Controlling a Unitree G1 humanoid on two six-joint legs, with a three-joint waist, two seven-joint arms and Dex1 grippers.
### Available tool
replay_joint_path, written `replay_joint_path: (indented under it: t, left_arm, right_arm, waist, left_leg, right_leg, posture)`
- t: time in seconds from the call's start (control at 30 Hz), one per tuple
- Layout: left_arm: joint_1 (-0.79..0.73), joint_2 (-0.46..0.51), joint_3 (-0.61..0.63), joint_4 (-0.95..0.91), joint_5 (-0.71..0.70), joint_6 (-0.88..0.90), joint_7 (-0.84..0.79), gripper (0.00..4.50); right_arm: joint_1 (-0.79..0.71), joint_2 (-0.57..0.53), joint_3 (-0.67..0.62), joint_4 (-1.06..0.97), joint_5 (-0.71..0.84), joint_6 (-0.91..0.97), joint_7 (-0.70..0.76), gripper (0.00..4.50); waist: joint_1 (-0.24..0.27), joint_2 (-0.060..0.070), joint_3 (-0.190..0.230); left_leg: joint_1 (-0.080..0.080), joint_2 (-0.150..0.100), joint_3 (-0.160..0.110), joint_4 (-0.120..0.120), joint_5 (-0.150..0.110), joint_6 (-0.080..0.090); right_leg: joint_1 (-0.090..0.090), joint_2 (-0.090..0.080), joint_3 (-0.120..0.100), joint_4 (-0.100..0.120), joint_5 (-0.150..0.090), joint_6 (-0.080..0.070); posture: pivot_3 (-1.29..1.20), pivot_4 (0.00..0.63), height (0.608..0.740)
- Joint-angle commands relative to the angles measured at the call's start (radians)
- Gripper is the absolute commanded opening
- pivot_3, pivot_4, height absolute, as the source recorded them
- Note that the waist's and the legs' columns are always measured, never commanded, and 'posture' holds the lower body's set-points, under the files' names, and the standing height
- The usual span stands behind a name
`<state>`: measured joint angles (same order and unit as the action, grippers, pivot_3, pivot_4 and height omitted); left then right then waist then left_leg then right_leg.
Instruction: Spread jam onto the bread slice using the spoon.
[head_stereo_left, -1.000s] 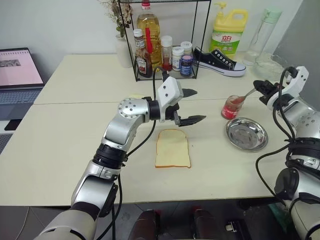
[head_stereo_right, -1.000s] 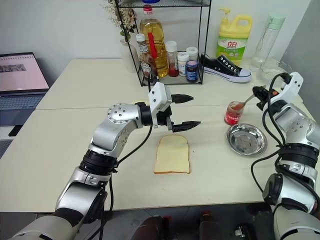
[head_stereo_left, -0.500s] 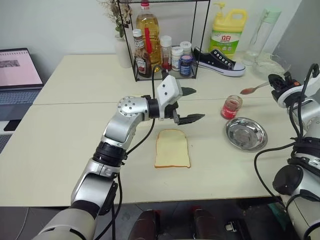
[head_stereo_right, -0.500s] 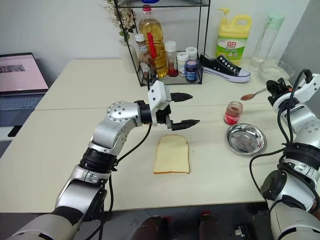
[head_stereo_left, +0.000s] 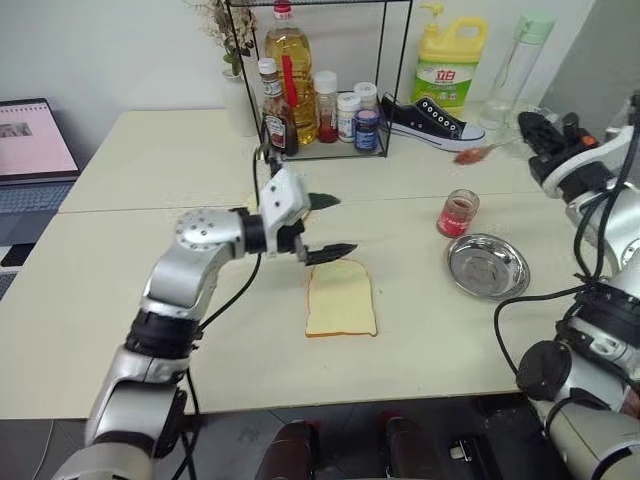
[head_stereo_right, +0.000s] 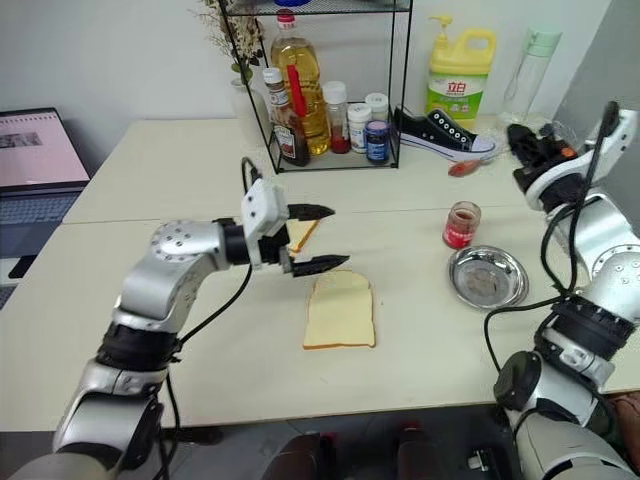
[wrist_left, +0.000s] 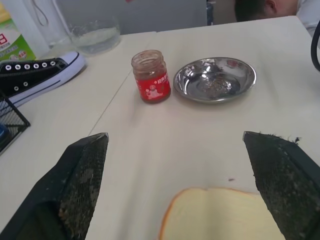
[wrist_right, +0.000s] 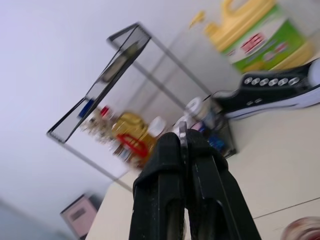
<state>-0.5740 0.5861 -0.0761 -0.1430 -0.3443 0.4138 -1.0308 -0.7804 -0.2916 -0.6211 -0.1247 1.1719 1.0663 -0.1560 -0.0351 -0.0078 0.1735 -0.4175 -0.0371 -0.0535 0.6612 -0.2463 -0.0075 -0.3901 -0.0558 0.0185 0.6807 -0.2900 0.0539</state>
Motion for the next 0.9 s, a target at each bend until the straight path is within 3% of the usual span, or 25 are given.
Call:
replay_joint_path:
  t: [0.03,0.37,0.6,0.9]
  left_arm:
    - [0.093,0.046,0.098,-0.158,-0.070,0.085,0.051,4.50]
    - [0.542,0.094,0.199,-0.457,-0.121,0.135,0.155,4.50]
    - [0.781,0.096,0.281,-0.574,-0.161,0.139,0.201,4.50]
    - [0.797,0.126,0.325,-0.530,-0.160,0.109,0.197,4.50]
  right_arm:
    - [0.036,0.014,0.118,-0.137,0.072,0.044,0.001,0.02]
    - [0.167,0.008,0.403,-0.232,-0.015,0.010,0.169,0.02]
    - [0.277,-0.074,0.716,-0.254,-0.288,-0.125,0.434,0.02]
    - [0.293,-0.047,0.877,-0.128,-0.574,-0.363,0.595,0.02]
  waist:
    - [0.001,0.000,0.000]
    - [0.007,0.000,0.000]
    - [0.006,0.000,0.000]
    - [0.010,-0.001,-0.001]
  left_leg:
    - [0.000,0.000,0.000,0.000,0.000,0.000]
    - [0.001,-0.001,-0.001,0.000,0.000,0.000]
    - [0.001,-0.001,-0.002,0.000,0.000,0.000]
    - [0.001,-0.002,-0.003,0.000,0.000,0.000]
  right_leg:
    - [0.000,0.000,0.000,0.000,0.000,0.000]
    - [0.001,-0.001,0.000,-0.001,0.000,0.000]
    - [0.001,-0.001,-0.001,-0.001,0.000,0.000]
    - [0.002,-0.001,-0.002,-0.001,0.000,-0.001]
  posture:
    - [0.00,0.150,0.740]
    - [0.00,0.150,0.740]
    - [0.00,0.150,0.740]
    - [0.00,0.150,0.740]
